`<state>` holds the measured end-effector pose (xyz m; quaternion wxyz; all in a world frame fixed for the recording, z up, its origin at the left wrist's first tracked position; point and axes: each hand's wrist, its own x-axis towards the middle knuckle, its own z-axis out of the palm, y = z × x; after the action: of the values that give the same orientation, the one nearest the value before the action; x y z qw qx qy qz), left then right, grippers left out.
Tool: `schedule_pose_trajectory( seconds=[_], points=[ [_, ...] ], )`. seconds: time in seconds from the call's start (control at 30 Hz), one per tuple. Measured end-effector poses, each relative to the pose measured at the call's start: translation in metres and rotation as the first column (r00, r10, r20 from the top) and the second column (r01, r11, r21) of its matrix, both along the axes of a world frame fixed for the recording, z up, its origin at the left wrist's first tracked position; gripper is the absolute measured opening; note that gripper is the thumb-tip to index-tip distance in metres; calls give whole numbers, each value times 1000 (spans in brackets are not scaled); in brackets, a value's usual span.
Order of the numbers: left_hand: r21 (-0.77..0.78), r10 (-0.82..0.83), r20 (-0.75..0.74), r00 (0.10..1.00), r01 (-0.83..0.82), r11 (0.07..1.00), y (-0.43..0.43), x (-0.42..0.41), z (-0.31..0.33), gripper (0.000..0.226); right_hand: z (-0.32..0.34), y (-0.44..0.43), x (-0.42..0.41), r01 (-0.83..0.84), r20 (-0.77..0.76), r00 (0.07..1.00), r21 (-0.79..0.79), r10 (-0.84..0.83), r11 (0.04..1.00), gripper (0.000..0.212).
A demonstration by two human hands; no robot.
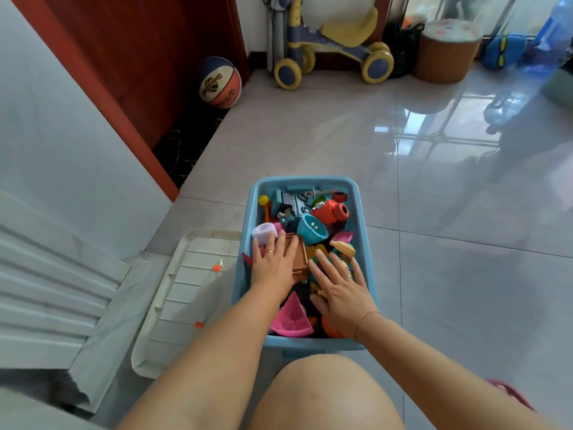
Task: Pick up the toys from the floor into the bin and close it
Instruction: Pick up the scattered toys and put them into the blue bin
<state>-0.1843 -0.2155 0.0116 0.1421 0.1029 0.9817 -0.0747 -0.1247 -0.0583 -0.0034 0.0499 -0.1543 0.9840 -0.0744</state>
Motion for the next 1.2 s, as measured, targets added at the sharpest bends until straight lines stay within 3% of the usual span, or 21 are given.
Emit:
schedule_pose_trajectory(
  seconds=[0.17,0.3,0.37,0.53,0.6,0.67,0.73,0.77,0.83,0.93,1.0,1.2],
  points=[
    [89,-75,-72,995,81,993,-1,18,-8,84,7,-8,-1,58,157,986,-9,-56,998,58],
    [219,-120,95,988,96,971,-13,13,-7,71,8,-23,-33,216,265,945,-62,-193,974,59],
    [285,-101,164,981,51,957,-18,18,-7,66,4,-27,-45,182,296,942,-60,-157,981,60],
    [245,-19,148,989,-18,969,-32,11,-11,70,7,-5,-45,53,329,944,-136,-6,989,73],
    [353,70,7,998,-68,933,-23,12,-11,83,8,7,-34,43,189,982,-209,-2,977,66],
    [465,169,-175,970,-69,882,-8,7,-10,79,11,12,-23,89,-52,992,-316,-111,945,51],
    [528,207,-213,955,-66,846,10,-9,-4,75,8,12,-27,151,-227,943,-352,-241,924,48],
    [552,203,-181,962,-72,831,20,-19,-1,73,7,11,-34,186,-242,928,-355,-283,916,50],
    [518,162,-112,980,-82,851,35,-33,-2,66,4,8,-52,236,-214,929,-284,-302,929,55],
    [332,40,-138,990,9,943,43,-43,-17,63,-5,8,-79,263,-118,954,-112,-276,958,60],
    [291,3,-140,990,38,956,44,-50,-24,63,-13,11,-96,242,-54,969,-24,-243,970,69],
    [280,-15,-98,995,42,959,44,-76,-24,61,-18,15,-121,214,-18,977,13,-213,977,77]
  ],
)
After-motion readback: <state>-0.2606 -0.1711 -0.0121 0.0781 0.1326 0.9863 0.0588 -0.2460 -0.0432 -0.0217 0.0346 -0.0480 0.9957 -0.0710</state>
